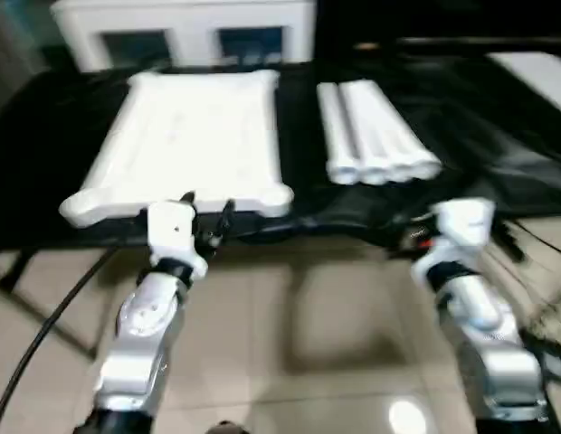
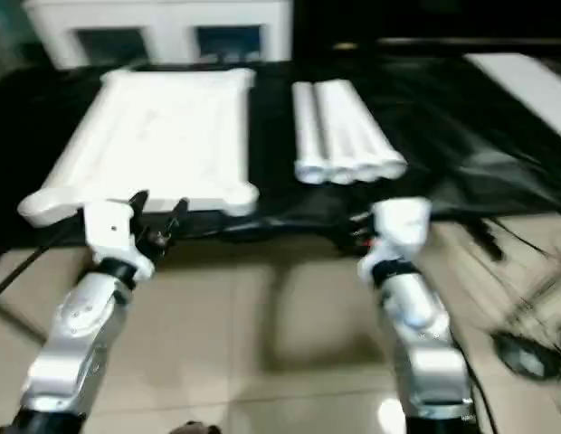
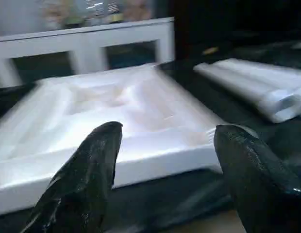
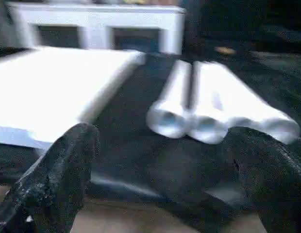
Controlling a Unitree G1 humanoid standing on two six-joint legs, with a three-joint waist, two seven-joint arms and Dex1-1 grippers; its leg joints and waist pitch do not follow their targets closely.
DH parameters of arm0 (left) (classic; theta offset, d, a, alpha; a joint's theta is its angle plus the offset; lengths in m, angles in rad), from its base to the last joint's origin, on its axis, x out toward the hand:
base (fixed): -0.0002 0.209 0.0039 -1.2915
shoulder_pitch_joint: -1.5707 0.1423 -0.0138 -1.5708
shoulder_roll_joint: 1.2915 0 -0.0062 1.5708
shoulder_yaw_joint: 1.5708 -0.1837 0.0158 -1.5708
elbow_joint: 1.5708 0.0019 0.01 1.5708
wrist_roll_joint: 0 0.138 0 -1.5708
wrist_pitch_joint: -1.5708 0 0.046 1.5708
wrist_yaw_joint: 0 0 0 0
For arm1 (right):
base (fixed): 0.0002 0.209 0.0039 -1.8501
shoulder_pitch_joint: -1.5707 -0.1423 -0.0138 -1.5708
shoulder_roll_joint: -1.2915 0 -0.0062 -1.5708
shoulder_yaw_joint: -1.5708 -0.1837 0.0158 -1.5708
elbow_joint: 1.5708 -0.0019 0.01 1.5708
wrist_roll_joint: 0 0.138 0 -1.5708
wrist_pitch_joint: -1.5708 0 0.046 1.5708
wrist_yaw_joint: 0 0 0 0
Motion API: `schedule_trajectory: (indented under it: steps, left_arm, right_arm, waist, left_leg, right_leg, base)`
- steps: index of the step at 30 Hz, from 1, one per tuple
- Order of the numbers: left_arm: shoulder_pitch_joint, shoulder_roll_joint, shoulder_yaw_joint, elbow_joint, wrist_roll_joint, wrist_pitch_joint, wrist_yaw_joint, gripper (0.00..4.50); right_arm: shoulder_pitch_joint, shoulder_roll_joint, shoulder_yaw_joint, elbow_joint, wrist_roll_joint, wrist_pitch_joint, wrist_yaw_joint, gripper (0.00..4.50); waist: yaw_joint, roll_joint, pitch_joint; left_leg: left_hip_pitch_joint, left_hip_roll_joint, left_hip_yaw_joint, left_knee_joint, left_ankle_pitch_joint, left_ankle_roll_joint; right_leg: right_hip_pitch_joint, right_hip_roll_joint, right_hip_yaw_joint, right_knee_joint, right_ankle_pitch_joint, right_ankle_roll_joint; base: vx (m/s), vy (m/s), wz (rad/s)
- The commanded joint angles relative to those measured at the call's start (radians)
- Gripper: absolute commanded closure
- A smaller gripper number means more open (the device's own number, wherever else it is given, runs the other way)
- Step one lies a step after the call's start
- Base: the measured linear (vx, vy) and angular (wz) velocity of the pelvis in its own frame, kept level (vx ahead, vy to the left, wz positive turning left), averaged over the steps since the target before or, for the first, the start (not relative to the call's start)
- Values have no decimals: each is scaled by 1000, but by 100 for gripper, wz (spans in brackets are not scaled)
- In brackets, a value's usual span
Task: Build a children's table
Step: Move to table
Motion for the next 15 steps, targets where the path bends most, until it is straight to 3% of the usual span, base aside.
schedule_trajectory:
  steps: [1,2,3,4,5,6,7,8,9,10,11,12,13,14,15]
  left_arm:
    - [-4,-5,0,-40,12,20,16,105]
    - [-4,-5,0,-40,12,20,16,105]
    - [-8,-7,0,-52,12,33,21,105]
    - [-9,-8,0,-54,12,34,22,105]
    - [-16,-8,-1,-60,11,44,25,105]
    - [-19,-8,-2,-64,11,50,26,105]
    - [-27,-10,-6,-67,15,60,32,105]
    - [-29,-11,-8,-69,17,63,35,105]
    - [-34,-14,-10,-68,18,70,38,105]
    - [-44,-16,-11,-68,21,82,38,105]
    - [-49,-16,-11,-68,25,85,37,105]
    - [-51,-16,-10,-69,26,87,36,105]
    - [-53,-16,-10,-73,26,92,33,105]
    - [-56,-18,-9,-68,23,91,30,105]
    - [-60,-21,-8,-58,19,84,27,105]
  right_arm:
    - [-14,-3,-6,-13,7,39,-4,0]
    - [-14,-3,-6,-13,7,39,-4,0]
    - [-26,4,-15,-10,38,51,-1,0]
    - [-29,9,-20,-10,51,56,0,0]
    - [-46,11,-26,-6,62,70,3,0]
    - [-56,10,-27,-3,64,78,4,0]
    - [-75,-1,-24,8,56,82,13,0]
    - [-81,-3,-24,11,51,83,17,0]
    - [-92,-7,-30,18,56,90,26,0]
    - [-108,-14,-39,21,61,94,37,0]
    - [-113,-17,-42,19,59,94,37,0]
    - [-115,-19,-43,18,55,94,35,0]
    - [-115,-21,-45,14,46,91,24,0]
    - [-111,-14,-54,10,52,83,15,0]
    - [-102,-11,-55,5,45,74,5,0]
  waist:
    - [3,-21,-24]
    - [16,-25,-15]
    - [16,-32,-13]
    - [-9,-17,12]
    - [-12,27,-6]
    - [-42,27,-21]
    - [-51,29,-32]
    - [-61,31,-36]
    - [-78,18,-37]
    - [-83,5,-36]
    - [-69,-21,-21]
    - [-45,-55,-9]
    - [-17,-81,-34]
    - [-13,-88,-33]
    - [-13,-93,-36]
  left_leg:
    - [10,-10,-12,-88,-399,157]
    - [8,6,26,-34,-472,101]
    - [10,16,39,-5,-444,105]
    - [87,77,46,-28,-504,45]
    - [124,94,40,-94,-642,-8]
    - [172,126,-21,-135,-779,1]
    - [197,130,-38,-136,-781,37]
    - [211,136,-61,-137,-759,98]
    - [210,142,-86,-130,-625,263]
    - [205,135,-89,-123,-494,377]
    - [153,99,-44,-106,-433,359]
    - [91,46,26,-61,-425,288]
    - [-21,-15,78,110,-244,235]
    - [-54,-12,77,133,-117,185]
    - [-58,-14,80,123,-79,165]
  right_leg:
    - [45,-62,22,-122,-283,-143]
    - [71,-131,32,-183,-535,-178]
    - [78,-153,34,-206,-596,-188]
    - [36,-89,41,-188,-616,-208]
    - [27,-2,26,-122,-470,-173]
    - [3,31,41,-37,-259,-130]
    - [-20,40,50,-12,-165,-101]
    - [-42,43,57,20,-104,-65]
    - [-61,30,69,53,-47,-3]
    - [-82,8,89,57,-12,17]
    - [-60,-40,135,-20,33,1]
    - [-12,-86,184,-104,6,-2]
    - [121,-158,246,-133,-55,17]
    - [112,-129,208,-125,-8,49]
    - [110,-99,182,-116,41,41]
  base:
    - [-33,26,60]
    - [-33,26,60]
    - [-1,25,69]
    - [7,50,43]
    - [38,65,44]
    - [0,0,0]
    - [78,68,-4]
    - [46,53,-5]
    - [86,71,-22]
    - [71,-12,-26]
    - [71,-12,-26]
    - [63,-62,2]
    - [119,-34,2]
    - [119,-34,2]
    - [140,-21,-19]
